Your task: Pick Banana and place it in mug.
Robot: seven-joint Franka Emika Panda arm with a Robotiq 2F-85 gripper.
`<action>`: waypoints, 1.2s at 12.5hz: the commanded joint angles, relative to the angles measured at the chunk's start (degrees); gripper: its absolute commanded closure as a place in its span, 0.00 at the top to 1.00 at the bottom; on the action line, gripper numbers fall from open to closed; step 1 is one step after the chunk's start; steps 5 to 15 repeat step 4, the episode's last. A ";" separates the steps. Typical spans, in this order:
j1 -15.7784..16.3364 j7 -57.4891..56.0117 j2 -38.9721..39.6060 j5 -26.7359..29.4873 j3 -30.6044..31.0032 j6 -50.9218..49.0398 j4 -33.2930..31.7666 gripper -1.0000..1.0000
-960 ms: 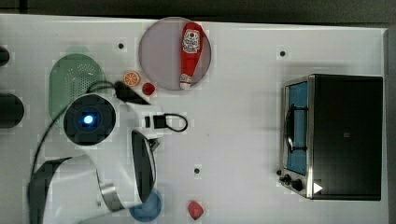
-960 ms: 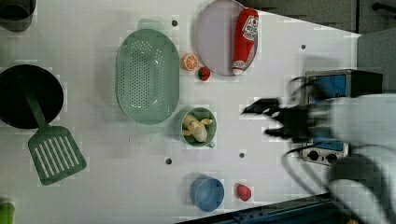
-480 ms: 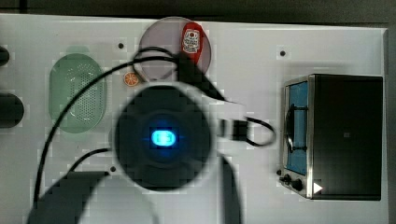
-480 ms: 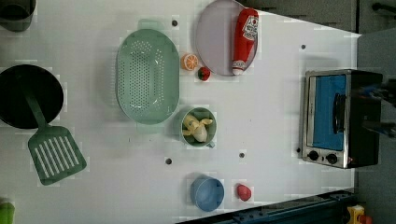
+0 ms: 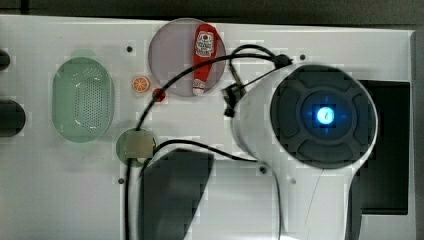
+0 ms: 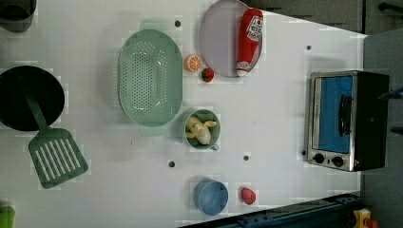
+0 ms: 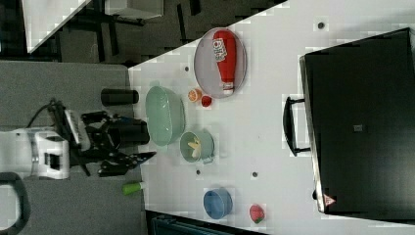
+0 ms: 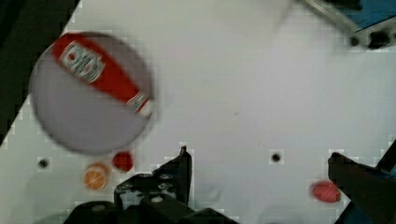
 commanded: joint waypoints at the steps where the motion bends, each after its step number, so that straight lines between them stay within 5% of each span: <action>1: 0.73 -0.76 -1.82 0.37 2.30 -1.29 0.26 1.00; 15: 0.73 -0.76 -1.81 0.37 2.31 -1.29 0.06 1.00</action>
